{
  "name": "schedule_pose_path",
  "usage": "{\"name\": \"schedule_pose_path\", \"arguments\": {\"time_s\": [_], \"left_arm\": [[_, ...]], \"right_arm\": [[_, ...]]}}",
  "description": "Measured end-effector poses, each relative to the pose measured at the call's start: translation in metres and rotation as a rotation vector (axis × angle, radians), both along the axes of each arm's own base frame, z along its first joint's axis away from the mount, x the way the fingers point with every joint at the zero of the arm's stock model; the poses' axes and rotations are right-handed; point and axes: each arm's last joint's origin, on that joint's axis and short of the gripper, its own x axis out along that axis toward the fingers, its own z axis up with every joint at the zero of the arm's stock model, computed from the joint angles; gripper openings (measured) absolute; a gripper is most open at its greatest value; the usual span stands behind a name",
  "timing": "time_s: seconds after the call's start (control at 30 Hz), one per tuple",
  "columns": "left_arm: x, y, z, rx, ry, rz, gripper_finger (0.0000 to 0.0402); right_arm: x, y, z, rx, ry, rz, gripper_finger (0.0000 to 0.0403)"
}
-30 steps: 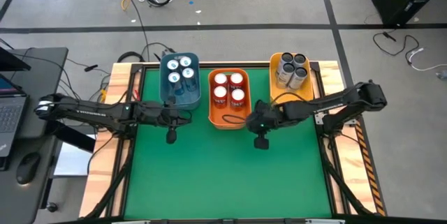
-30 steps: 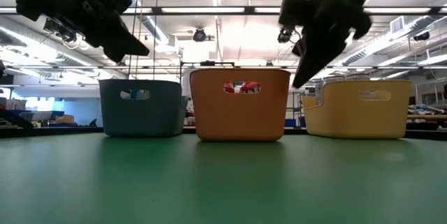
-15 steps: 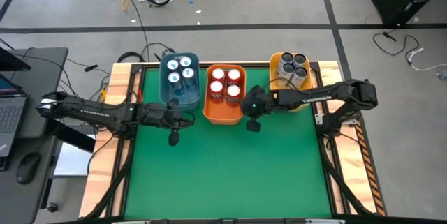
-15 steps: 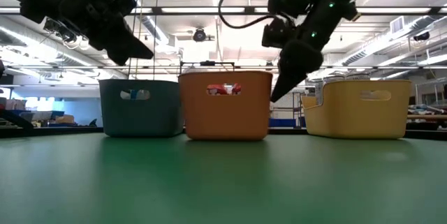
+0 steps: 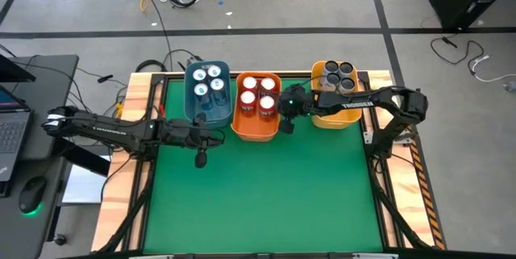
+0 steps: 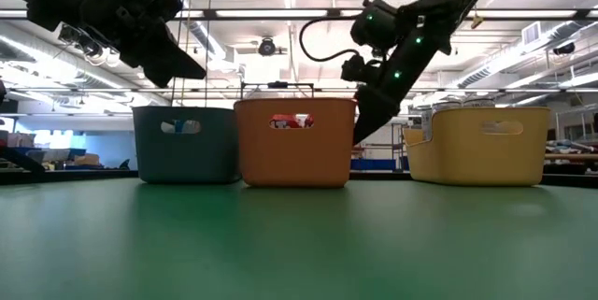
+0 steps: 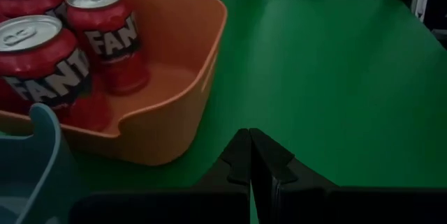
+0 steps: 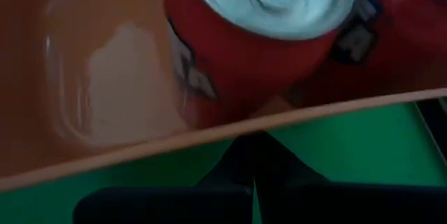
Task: Sort soda cans
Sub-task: Adjust the bins
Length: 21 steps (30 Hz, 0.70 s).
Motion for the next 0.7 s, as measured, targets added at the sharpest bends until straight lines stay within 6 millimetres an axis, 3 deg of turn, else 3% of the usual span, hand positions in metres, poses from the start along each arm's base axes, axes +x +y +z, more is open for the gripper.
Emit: {"name": "schedule_pose_path", "arguments": {"time_s": [0.17,0.3,0.53,0.7], "left_arm": [[0.000,0.000,0.000,0.000,0.003,0.000,0.0000],[0.000,0.000,0.000,0.000,0.001,0.000,0.0000],[0.000,0.000,0.000,0.014,0.003,-0.007,0.0000],[0.000,0.000,0.000,0.019,0.000,-0.010,0.0000]], "right_arm": [[0.001,-0.012,0.001,-0.062,-0.031,-0.062,0.0000],[-0.007,-0.005,0.019,-0.129,-0.024,-0.089,0.0000],[-0.017,0.046,0.062,-0.069,-0.155,0.053,0.0000],[-0.013,0.091,0.069,0.033,-0.212,0.227,0.0000]]}}
